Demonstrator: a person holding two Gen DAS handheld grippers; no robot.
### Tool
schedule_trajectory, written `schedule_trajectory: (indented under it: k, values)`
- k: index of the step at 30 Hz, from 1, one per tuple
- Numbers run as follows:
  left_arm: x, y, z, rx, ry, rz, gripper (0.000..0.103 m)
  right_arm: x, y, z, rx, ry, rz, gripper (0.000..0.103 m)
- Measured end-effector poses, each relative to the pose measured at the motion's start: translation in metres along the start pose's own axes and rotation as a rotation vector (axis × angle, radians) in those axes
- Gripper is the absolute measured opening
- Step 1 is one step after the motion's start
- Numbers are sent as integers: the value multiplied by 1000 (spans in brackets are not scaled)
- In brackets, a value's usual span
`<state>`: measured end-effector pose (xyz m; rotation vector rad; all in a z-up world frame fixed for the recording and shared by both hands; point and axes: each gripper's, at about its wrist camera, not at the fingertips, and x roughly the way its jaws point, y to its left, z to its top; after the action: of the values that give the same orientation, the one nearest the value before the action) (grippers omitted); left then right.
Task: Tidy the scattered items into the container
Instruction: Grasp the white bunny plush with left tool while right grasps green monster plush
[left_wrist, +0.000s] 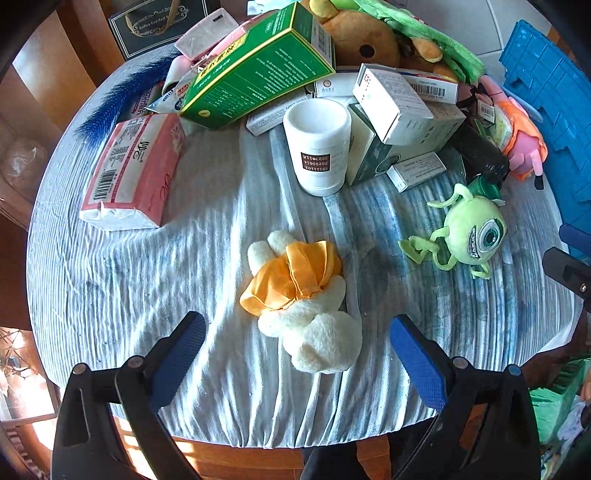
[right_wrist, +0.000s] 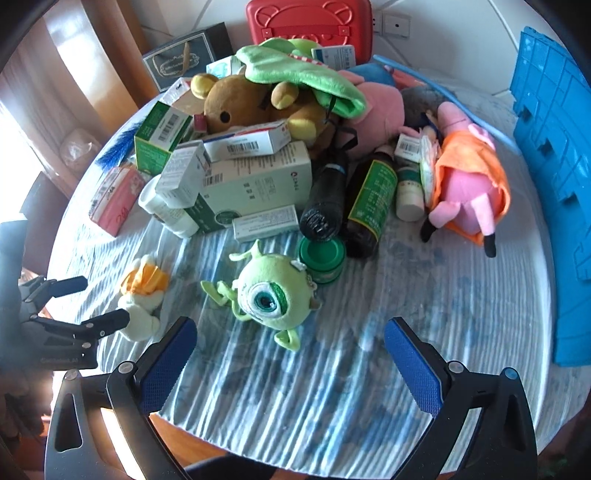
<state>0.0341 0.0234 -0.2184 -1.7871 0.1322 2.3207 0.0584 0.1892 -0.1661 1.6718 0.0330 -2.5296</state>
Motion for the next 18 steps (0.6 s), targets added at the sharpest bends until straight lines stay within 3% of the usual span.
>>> schedule_trajectory:
  k: [10,13,15,18]
  values:
    - [31,-6,-9,-2,33,-26,92,56,5,-4,-8,40,-32,103]
    - [37,-8,-11,17,44,-31,82,70,5,-2,-4,52,-32,103]
    - [38,-8,-12,19,42,-38,71,77,6,-2,-3,60,-32,103]
    - [36,-7,-14,24,32,-43,63,82,7,-1,9,55,-22,103]
